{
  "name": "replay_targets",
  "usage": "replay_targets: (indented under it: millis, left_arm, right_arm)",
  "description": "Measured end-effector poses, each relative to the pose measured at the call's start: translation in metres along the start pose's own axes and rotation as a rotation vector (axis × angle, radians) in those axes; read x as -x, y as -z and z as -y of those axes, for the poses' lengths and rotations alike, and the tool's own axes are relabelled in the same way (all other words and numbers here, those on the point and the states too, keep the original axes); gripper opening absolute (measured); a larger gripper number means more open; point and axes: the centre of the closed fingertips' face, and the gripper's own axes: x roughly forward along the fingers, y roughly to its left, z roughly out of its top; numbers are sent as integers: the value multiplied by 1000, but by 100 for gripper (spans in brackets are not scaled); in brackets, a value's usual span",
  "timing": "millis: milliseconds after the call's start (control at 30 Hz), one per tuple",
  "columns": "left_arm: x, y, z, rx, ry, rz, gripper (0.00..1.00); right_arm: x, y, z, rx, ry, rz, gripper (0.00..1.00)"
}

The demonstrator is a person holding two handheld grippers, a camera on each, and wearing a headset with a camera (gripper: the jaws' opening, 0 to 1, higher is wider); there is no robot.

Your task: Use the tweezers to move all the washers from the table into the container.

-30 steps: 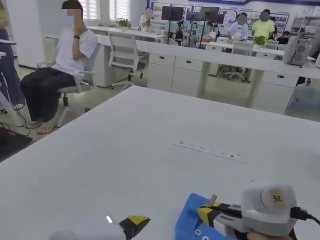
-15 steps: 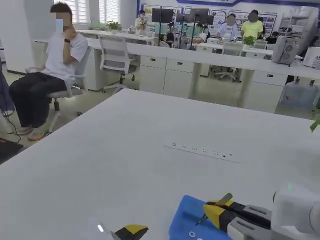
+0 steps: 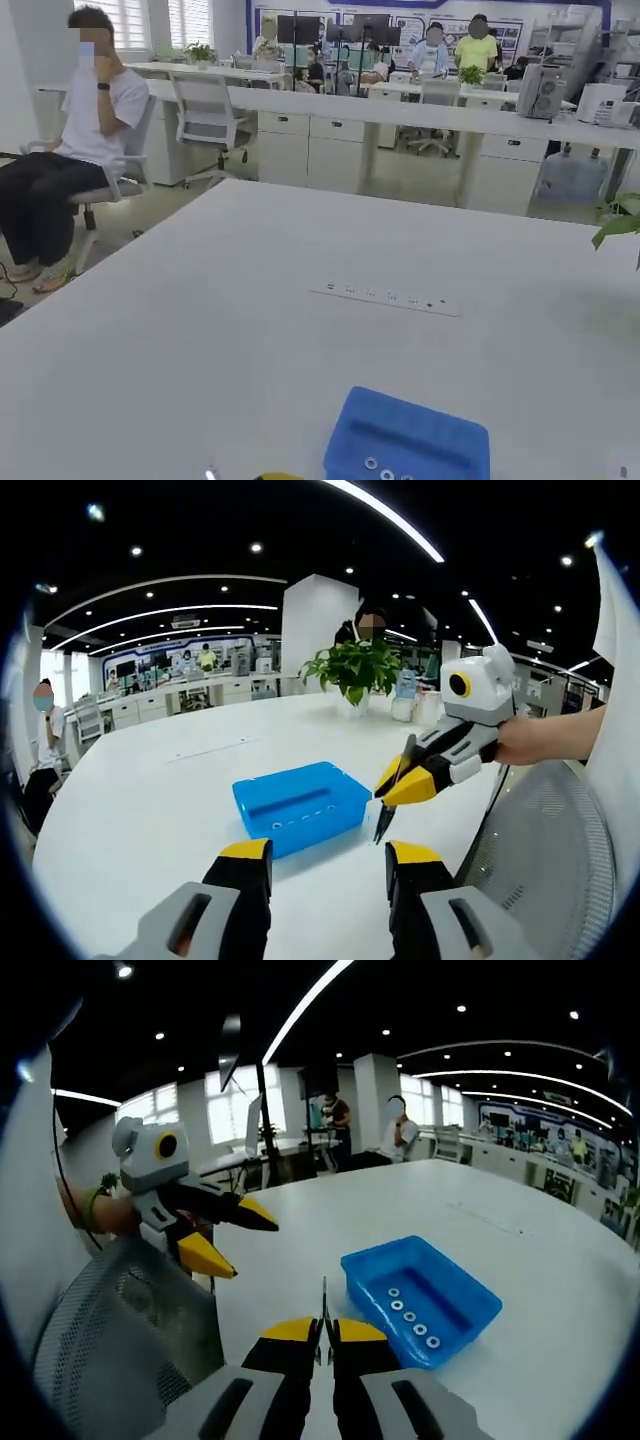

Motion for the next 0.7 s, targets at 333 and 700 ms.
replay_targets:
  millis: [333,700]
  left_arm:
    - [0,-1,-2,33,2,12,42]
    - [0,1,-3,36,4,6,42]
  right_arm:
    - [21,58,25,191,131,-363,2]
    - [-47,52,-18,313,-136,-298,2]
